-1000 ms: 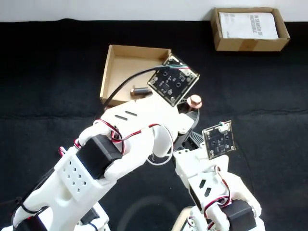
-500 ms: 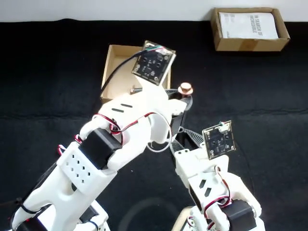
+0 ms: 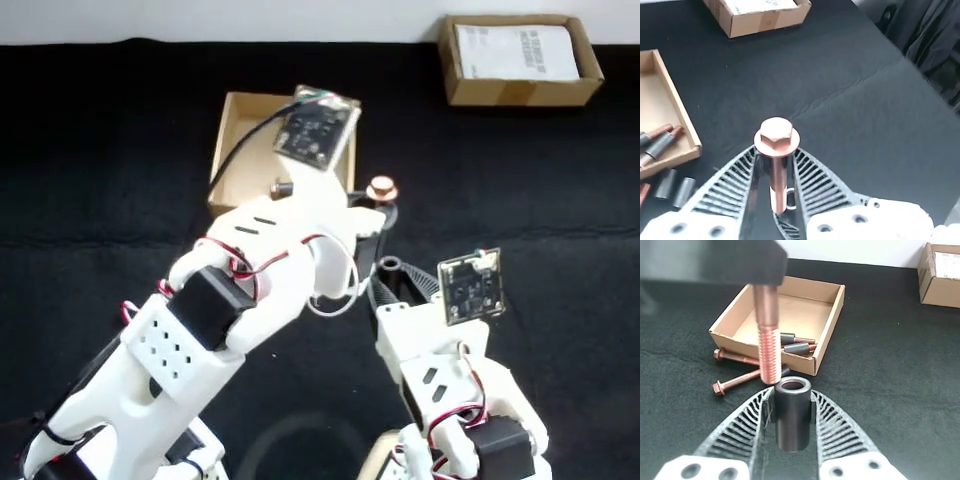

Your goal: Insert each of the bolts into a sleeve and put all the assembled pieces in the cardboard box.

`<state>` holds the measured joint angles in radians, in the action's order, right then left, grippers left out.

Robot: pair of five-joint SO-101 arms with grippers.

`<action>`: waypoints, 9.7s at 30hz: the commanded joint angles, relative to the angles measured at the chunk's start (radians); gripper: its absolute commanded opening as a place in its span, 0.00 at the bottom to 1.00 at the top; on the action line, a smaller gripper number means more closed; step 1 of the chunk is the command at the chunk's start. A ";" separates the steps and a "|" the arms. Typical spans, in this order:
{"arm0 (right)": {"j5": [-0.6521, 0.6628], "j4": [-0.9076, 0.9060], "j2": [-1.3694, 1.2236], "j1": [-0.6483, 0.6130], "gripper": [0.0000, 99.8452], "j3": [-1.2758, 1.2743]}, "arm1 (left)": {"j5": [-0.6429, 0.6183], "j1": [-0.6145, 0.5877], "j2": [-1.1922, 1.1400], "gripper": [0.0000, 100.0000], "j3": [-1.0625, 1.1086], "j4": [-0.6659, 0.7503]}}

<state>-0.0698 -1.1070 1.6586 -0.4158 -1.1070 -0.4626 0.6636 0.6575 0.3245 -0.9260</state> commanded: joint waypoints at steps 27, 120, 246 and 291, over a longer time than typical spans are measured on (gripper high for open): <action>-0.006 0.005 0.008 0.008 0.01 0.015 | -0.048 -0.001 0.024 0.01 -0.033 0.095; 0.112 0.170 -0.056 0.015 0.01 0.018 | 0.359 0.143 0.280 0.05 -0.397 -0.611; 1.197 -0.208 -2.107 -0.174 0.22 1.362 | 0.479 -1.598 1.158 0.01 0.981 -0.146; 1.191 -0.664 -2.425 -0.174 0.01 2.089 | 0.371 -1.463 1.155 0.01 1.066 -0.258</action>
<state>1.1178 -1.6609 -0.7810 -0.5907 0.7679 -0.0437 -0.8800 1.8098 1.4385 -1.1224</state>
